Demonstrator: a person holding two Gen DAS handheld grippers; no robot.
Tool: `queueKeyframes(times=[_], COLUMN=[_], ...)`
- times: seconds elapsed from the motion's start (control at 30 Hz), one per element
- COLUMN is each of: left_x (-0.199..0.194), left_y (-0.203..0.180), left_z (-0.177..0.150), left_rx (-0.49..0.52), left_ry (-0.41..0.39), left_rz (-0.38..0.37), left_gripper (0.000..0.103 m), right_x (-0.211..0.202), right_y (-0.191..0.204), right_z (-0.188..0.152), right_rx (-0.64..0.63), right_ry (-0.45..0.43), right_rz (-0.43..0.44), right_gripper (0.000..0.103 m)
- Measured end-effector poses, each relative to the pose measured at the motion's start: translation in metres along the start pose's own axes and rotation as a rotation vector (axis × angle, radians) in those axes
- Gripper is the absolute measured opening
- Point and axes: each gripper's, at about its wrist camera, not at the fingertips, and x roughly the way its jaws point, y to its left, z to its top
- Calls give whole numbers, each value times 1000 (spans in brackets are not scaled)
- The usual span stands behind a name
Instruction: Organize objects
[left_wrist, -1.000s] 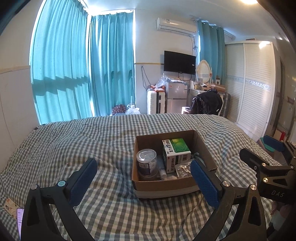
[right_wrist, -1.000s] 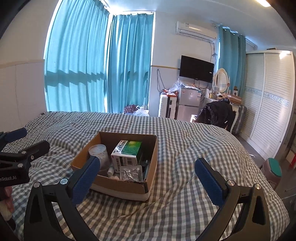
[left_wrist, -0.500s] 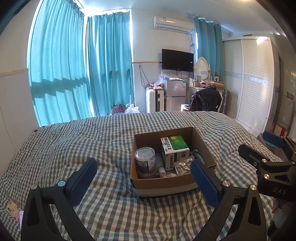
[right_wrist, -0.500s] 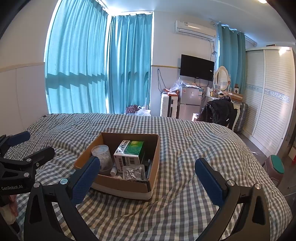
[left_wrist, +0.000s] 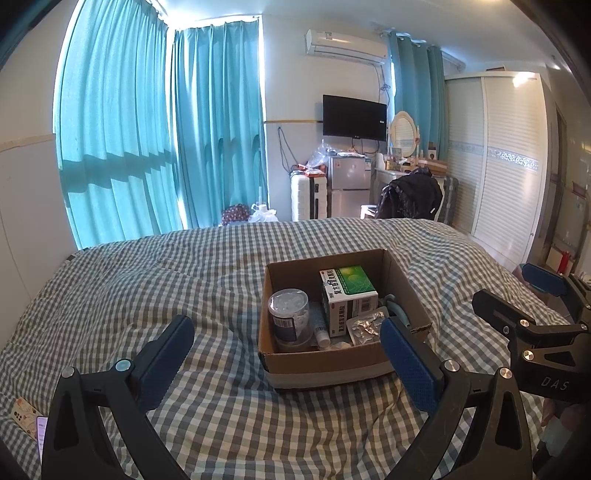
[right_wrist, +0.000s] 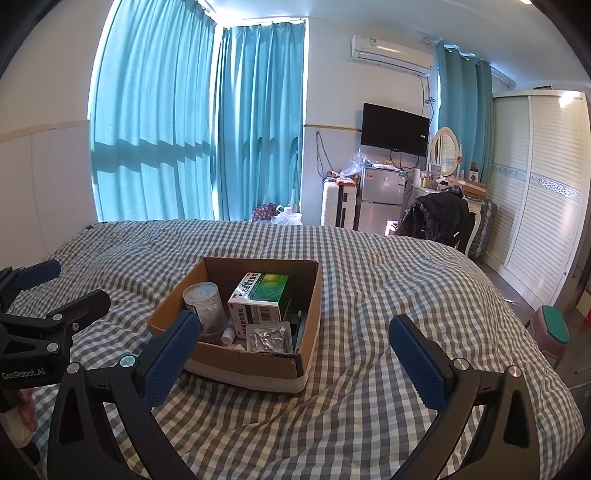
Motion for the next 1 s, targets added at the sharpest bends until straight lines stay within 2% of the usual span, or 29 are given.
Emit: queueKeyframes(times=[1.0], left_x=[1], left_y=[4], left_z=[-2], left_rx=[-15], left_ry=[-3], left_rz=[7], left_gripper=[103], right_x=[3], right_y=[2], right_z=[-1], right_rx=[11], right_ry=[12], right_rz=[1], right_gripper=[103])
